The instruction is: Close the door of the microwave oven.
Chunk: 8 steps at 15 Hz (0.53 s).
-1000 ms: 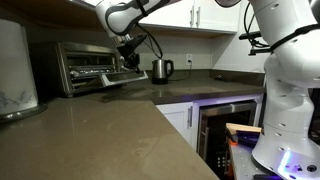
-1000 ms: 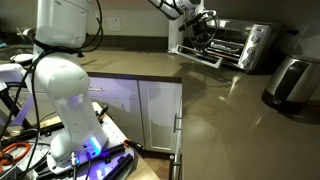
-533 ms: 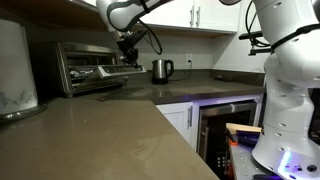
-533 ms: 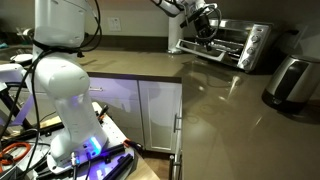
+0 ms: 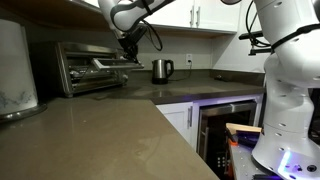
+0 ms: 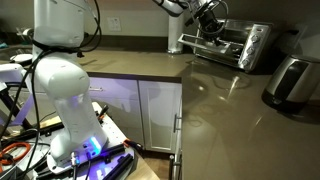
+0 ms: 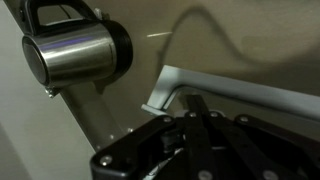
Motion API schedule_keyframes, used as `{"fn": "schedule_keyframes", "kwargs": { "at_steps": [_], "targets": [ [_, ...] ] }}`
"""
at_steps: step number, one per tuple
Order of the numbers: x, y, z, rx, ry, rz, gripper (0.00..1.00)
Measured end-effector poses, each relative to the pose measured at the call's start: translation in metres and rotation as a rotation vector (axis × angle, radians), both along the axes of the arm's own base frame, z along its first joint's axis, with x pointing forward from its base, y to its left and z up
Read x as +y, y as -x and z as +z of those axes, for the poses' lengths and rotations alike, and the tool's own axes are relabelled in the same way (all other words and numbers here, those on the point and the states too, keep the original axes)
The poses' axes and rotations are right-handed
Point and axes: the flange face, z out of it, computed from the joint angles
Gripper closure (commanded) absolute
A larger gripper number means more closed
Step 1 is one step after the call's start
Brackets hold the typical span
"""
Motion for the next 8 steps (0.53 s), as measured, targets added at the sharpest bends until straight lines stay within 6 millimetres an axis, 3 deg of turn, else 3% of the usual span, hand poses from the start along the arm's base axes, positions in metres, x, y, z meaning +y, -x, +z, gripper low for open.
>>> {"fn": "schedule_keyframes", "kwargs": {
  "at_steps": [8],
  "targets": [
    [-0.0082, -0.0047, 0.0073, -0.050, 0.076, 0.012, 1.00]
  ]
}}
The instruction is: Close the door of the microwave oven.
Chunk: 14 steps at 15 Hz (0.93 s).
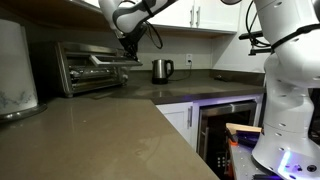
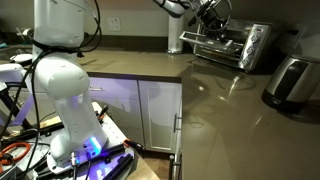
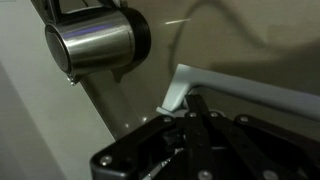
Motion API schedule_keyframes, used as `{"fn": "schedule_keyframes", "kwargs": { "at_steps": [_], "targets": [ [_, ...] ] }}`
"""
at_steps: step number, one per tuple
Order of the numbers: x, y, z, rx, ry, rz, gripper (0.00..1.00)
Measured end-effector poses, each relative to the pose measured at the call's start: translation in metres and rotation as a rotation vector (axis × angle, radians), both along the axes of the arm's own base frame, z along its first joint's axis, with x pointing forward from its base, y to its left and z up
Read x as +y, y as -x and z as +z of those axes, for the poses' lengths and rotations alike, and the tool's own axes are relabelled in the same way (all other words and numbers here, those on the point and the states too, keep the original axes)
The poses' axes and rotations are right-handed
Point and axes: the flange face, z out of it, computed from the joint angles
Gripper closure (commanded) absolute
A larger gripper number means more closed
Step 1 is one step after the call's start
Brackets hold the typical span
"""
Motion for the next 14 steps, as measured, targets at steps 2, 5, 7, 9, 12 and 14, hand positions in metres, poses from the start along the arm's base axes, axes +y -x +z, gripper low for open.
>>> {"fn": "schedule_keyframes", "kwargs": {
  "at_steps": [2, 5, 7, 9, 12, 14],
  "targets": [
    [0.000, -0.002, 0.002, -0.021, 0.024, 0.004, 1.00],
    [-0.001, -0.004, 0.005, -0.048, 0.063, 0.005, 1.00],
    [0.000, -0.004, 0.007, -0.064, 0.090, 0.003, 1.00],
    [0.001, -0.005, 0.008, -0.079, 0.118, 0.003, 1.00],
    [0.004, -0.006, 0.013, -0.106, 0.167, 0.006, 1.00],
    [0.007, -0.007, 0.018, -0.131, 0.197, 0.008, 1.00]
  ]
}}
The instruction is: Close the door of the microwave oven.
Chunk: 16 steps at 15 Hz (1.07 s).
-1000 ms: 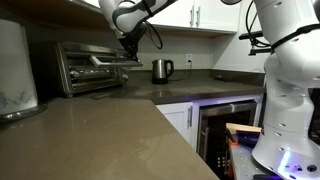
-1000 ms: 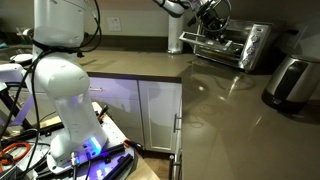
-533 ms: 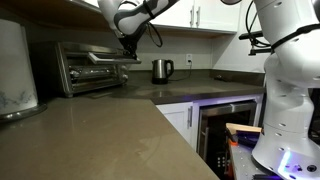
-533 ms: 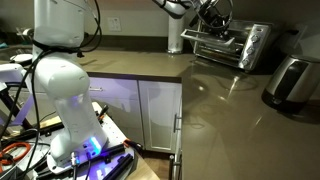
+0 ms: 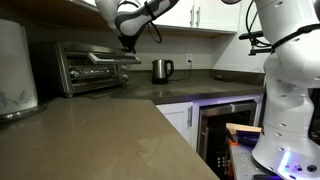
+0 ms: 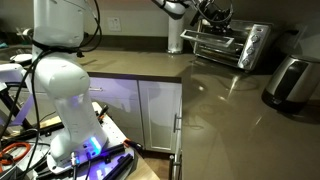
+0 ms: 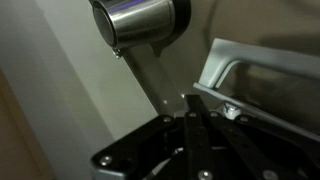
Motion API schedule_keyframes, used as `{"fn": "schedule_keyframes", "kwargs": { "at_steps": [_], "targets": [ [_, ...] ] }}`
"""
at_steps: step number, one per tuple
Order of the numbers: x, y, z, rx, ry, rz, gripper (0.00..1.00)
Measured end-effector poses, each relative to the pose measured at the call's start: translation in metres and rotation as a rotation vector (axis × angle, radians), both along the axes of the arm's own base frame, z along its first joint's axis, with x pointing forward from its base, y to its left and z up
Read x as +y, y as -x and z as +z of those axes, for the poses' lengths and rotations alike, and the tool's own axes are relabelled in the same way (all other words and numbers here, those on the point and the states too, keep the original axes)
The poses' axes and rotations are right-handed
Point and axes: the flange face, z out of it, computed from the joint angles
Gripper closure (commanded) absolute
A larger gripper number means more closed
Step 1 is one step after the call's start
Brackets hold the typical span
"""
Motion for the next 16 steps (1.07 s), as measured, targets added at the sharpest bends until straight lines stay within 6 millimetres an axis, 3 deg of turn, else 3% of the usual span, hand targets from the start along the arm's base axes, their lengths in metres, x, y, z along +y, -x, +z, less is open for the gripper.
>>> {"fn": "schedule_keyframes", "kwargs": {
  "at_steps": [6, 9, 16],
  "targets": [
    [0.002, 0.007, 0.003, 0.004, 0.013, -0.063, 1.00],
    [0.002, 0.019, -0.007, 0.094, -0.099, -0.162, 1.00],
    [-0.006, 0.027, -0.030, 0.215, -0.436, -0.179, 1.00]
  ]
}}
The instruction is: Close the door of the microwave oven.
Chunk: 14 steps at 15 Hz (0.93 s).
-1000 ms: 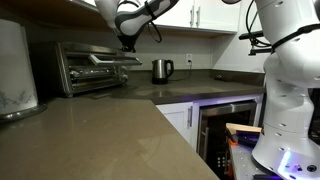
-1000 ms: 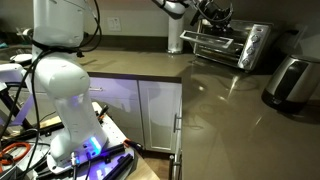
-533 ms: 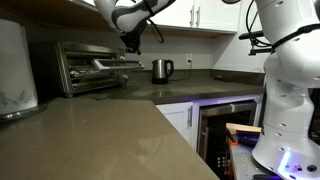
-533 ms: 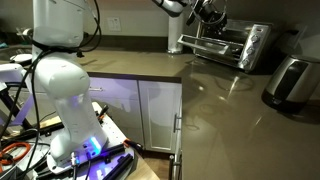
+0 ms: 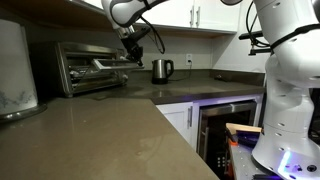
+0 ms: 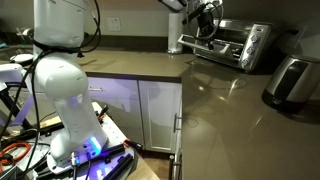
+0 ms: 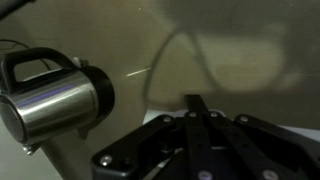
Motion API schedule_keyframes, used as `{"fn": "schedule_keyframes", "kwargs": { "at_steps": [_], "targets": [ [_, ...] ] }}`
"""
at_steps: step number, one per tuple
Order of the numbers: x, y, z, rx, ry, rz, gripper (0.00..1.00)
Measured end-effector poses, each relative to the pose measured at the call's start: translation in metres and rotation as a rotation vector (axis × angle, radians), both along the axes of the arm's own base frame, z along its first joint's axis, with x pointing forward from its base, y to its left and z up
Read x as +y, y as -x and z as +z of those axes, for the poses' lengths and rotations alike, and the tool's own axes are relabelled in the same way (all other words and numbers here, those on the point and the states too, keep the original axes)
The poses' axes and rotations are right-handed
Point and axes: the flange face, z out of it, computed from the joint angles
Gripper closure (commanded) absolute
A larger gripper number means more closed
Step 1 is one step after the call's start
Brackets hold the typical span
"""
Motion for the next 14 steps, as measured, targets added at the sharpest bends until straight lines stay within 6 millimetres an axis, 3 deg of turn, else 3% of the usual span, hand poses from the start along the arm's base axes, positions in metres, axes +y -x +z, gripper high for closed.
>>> {"fn": "schedule_keyframes", "kwargs": {
  "at_steps": [6, 14],
  "targets": [
    [-0.011, -0.003, -0.008, 0.009, -0.111, 0.034, 1.00],
    [0.014, -0.016, 0.014, -0.078, 0.122, 0.141, 1.00]
  ]
}}
